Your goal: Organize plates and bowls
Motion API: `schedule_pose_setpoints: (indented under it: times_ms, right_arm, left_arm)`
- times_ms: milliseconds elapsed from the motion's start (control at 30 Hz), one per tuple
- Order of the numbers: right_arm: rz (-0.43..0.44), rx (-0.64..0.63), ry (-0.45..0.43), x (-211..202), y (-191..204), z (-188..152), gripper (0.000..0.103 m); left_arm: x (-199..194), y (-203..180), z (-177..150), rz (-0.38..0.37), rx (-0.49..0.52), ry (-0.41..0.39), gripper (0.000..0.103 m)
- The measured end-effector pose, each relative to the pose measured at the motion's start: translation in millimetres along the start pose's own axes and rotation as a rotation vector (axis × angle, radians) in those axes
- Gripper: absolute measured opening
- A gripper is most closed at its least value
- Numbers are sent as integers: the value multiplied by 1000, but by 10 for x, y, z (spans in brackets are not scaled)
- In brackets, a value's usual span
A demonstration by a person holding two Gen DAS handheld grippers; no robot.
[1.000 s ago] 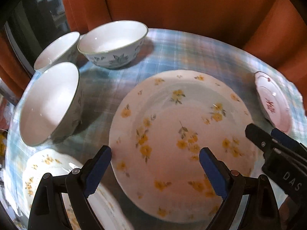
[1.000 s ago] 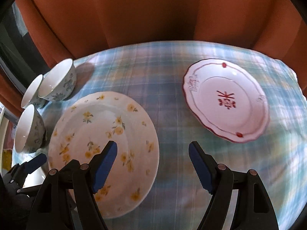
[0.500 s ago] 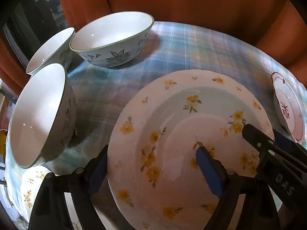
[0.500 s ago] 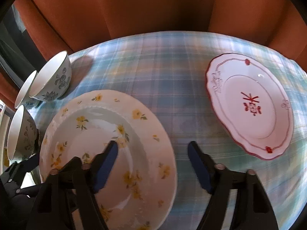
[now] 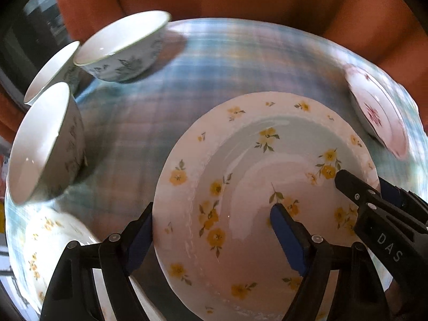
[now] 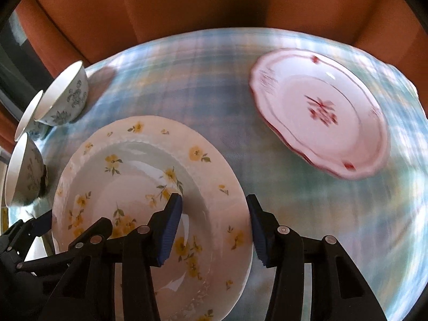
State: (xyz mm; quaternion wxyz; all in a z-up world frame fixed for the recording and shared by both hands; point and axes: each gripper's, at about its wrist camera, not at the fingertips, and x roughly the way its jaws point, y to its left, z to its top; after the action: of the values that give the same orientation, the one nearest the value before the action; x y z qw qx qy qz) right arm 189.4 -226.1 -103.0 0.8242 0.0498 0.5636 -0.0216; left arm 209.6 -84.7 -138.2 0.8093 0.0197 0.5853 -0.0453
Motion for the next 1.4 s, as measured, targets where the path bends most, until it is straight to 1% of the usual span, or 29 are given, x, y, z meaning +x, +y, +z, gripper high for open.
schedule_pose_setpoints:
  times_ms: [133, 333, 433, 500, 600, 667, 733, 767, 800, 833, 933, 1000, 1067, 1200, 1400]
  right_arm:
    - [-30, 29, 9, -132, -162, -219, 52]
    - [-56, 86, 30, -317, -393, -603, 54]
    - [-49, 118, 48, -363, -489, -736, 54]
    - [-46, 113, 49, -389, -504, -801, 54]
    - [-41, 107, 42, -390, -512, -808, 54]
    - [-28, 104, 40, -368, -521, -797, 55]
    - [-7, 98, 40, -336, -529, -788, 60]
    - [-7, 89, 37, -324, -514, -786, 61]
    - [-10, 78, 35, -315, -483, -780, 65]
    - [-22, 70, 27, -316, -466, -773, 65]
    - [-22, 76, 31, -316, -475, -767, 65]
    - [-23, 86, 46, -322, -485, -762, 65]
    - [-29, 93, 57, -348, -489, -778, 65]
    - [-45, 88, 57, -452, -468, -835, 65]
    - [-83, 94, 28, -668, -325, -901, 65]
  left_arm:
    - [-85, -144, -197, -39, 41, 18, 83]
    - [-155, -373, -434, -67, 113, 37, 81]
    - [-180, -418, -496, -60, 144, 34, 77]
    - [-182, -429, -519, -42, 159, 25, 73]
    - [-194, -443, -569, -27, 167, 16, 72]
    - [-156, -441, -556, -23, 153, 18, 73]
    - [-145, -449, -540, -15, 143, 13, 74]
    - [-148, -456, -547, -6, 139, 9, 75]
    - [-158, -457, -556, -2, 130, 7, 74]
    - [-165, -457, -562, -3, 126, 9, 74]
    - [-180, -459, -555, 2, 123, 11, 72]
    - [-193, -460, -560, 2, 110, 20, 71]
    - [-233, -456, -586, -5, 108, 21, 71]
    - [-353, -432, -611, -21, 112, -3, 72]
    - [-506, -252, -673, -61, 129, -16, 72]
